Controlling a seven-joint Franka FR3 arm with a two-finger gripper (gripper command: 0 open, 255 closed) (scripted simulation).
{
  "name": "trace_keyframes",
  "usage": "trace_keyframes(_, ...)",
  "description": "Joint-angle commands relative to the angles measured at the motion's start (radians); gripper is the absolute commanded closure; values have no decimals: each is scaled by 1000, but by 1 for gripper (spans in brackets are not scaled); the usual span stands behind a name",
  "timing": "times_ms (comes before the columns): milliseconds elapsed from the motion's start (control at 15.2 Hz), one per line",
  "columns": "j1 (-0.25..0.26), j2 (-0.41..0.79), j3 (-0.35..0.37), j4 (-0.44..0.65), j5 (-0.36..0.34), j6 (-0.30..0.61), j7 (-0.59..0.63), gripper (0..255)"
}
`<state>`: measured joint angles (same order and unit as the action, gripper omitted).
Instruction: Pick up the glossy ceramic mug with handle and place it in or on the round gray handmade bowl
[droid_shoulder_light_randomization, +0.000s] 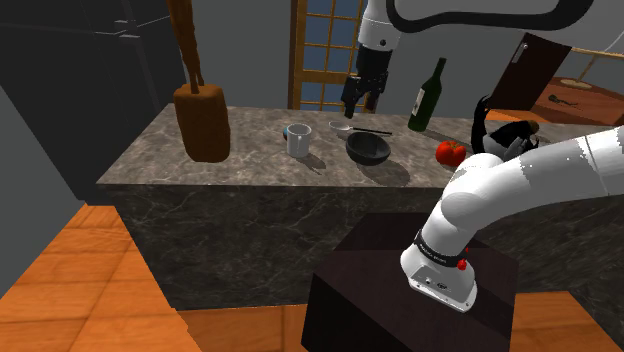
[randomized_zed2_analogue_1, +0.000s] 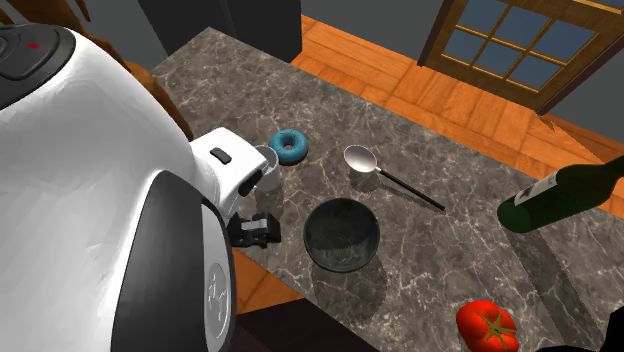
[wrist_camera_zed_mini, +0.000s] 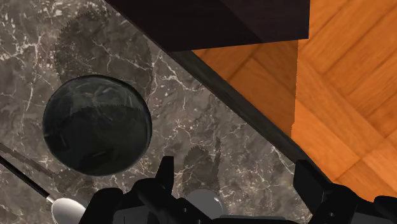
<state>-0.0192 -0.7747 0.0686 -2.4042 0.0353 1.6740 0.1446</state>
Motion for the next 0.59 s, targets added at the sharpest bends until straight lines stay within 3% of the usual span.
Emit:
trace_keyframes(0, 0, 0, 0, 0, 0, 0, 0, 0)
trace_keyframes(528, -21, 244, -66, 16, -18, 251, -97, 0)
